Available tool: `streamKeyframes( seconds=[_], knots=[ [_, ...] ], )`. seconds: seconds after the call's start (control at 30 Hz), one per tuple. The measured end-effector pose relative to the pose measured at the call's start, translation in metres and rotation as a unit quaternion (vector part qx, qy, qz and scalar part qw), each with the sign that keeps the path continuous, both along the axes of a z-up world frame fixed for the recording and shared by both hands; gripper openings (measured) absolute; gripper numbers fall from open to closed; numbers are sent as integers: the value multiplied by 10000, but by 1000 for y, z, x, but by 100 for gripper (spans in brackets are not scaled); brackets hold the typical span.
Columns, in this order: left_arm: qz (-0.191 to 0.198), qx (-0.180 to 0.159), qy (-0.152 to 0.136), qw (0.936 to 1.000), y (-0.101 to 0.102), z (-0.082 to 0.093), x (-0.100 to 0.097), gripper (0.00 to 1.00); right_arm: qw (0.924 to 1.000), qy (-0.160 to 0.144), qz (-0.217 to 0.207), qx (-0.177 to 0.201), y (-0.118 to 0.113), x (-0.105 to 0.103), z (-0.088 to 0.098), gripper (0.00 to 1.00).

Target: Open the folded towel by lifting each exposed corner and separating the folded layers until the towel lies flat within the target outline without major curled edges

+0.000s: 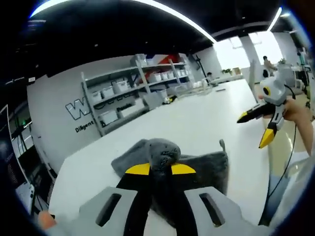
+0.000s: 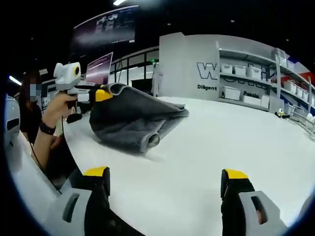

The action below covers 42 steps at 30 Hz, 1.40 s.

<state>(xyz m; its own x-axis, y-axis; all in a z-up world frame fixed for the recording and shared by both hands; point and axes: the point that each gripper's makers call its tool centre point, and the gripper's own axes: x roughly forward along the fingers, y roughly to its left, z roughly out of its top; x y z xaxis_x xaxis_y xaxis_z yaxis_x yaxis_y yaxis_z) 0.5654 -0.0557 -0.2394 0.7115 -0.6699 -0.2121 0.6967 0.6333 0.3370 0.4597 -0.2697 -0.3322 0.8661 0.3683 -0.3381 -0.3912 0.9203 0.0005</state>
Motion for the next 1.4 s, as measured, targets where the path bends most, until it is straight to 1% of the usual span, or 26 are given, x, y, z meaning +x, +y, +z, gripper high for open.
streamKeyframes(
  seconds=[0.17, 0.33, 0.4, 0.47, 0.67, 0.8, 0.97, 1.03, 1.23, 1.3, 1.4],
  knots=[
    [218, -164, -55, 9996, 13, 7, 5, 11, 10000, 17, -3, 7, -1, 0, -1, 95],
    [520, -321, -95, 9981, 30, 11, 11, 11, 10000, 37, -12, 2, -2, 0, -2, 95],
    [651, -429, -87, 9969, 39, 12, 13, 11, 10000, 47, -17, -3, -2, 1, -3, 95],
    [710, -454, -83, 9964, 43, 12, 14, 11, 10000, 53, -11, 5, -2, 1, -3, 95],
    [1073, -589, -41, 9925, 66, 9, 19, 11, 10000, 75, 6, 5, -1, 0, -4, 95],
    [1306, -658, -15, 9892, 81, 6, 21, 11, 10000, 83, 3, 2, -1, 0, -5, 95],
    [1541, -664, 37, 9858, 94, 1, 24, 11, 9999, 102, -10, 6, -2, 0, -6, 95],
    [1621, -713, 96, 9842, 101, -2, 25, 11, 9999, 101, -6, 5, -2, 0, -6, 95],
    [1975, -854, 188, 9764, 123, -7, 27, 11, 9999, 119, 11, -18, -1, -1, -7, 95],
    [2053, -887, 214, 9744, 128, -8, 27, 11, 9999, 121, 7, -23, -1, -1, -7, 95],
    [2211, -939, 300, 9702, 139, -13, 28, 11, 9999, 129, 11, -24, -1, -1, -8, 95]
  ],
)
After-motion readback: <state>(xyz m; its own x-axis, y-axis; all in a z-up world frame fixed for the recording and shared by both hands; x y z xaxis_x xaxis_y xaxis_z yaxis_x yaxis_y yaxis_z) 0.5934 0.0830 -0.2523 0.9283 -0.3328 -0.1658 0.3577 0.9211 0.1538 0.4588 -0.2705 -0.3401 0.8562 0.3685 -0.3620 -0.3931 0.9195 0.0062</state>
